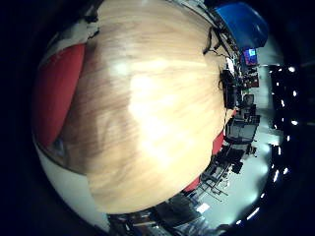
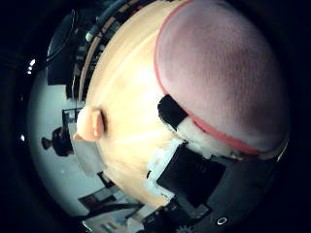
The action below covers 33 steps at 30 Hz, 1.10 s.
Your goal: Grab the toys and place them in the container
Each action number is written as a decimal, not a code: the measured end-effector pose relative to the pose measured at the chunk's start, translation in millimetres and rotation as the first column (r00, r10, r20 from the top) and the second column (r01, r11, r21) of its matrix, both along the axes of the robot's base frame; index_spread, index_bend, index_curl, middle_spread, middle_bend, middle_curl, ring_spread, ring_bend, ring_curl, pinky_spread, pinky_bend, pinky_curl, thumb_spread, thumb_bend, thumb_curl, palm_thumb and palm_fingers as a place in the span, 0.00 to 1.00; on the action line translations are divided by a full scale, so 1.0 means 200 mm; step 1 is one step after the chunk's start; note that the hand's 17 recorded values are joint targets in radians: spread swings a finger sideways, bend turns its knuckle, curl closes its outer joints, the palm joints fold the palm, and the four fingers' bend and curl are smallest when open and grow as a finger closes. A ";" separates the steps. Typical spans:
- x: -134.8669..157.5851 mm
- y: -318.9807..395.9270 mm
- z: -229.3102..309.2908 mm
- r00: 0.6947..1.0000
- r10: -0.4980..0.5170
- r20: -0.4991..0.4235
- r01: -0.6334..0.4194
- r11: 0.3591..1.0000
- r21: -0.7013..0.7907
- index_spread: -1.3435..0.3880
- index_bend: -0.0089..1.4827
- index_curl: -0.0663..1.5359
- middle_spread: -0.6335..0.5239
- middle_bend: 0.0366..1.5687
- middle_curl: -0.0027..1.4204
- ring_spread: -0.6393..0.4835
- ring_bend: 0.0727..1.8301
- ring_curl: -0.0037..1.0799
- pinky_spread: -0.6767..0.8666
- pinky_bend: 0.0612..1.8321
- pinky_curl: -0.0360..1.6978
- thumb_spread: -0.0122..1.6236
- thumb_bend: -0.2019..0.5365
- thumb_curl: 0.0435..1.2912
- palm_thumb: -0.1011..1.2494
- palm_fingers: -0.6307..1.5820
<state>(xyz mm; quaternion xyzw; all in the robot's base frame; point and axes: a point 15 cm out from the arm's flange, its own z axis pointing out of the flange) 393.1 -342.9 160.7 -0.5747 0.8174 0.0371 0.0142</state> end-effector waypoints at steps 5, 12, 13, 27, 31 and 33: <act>0.01 0.06 0.00 1.000 0.018 0.013 -0.019 0.999 0.047 0.48 0.11 0.09 0.18 0.29 0.32 0.22 0.64 0.42 0.11 0.77 0.27 0.64 0.35 0.25 0.63 0.72; 0.01 0.12 0.09 0.999 0.044 0.017 -0.046 0.991 0.123 0.46 0.16 0.14 0.14 0.34 0.37 0.25 0.61 0.43 0.10 0.69 0.25 0.62 0.41 0.28 0.79 0.81; 0.01 0.12 0.10 0.999 0.049 0.017 -0.051 0.991 0.124 0.46 0.17 0.15 0.13 0.35 0.38 0.25 0.61 0.43 0.10 0.68 0.25 0.62 0.41 0.28 0.81 0.81; 0.02 0.20 0.42 0.993 0.077 0.093 -0.086 0.991 0.100 0.46 0.26 0.25 0.15 0.41 0.43 0.27 0.62 0.44 0.10 0.65 0.26 0.60 0.31 0.30 0.90 0.83; 0.03 0.31 0.58 0.986 0.105 0.132 -0.119 0.987 0.106 0.46 0.26 0.27 0.15 0.42 0.44 0.27 0.62 0.44 0.10 0.65 0.26 0.60 0.28 0.30 0.91 0.83; 0.04 0.38 0.67 0.981 0.126 0.148 -0.142 0.984 0.108 0.46 0.26 0.28 0.15 0.42 0.44 0.27 0.62 0.44 0.10 0.65 0.27 0.60 0.26 0.31 0.92 0.83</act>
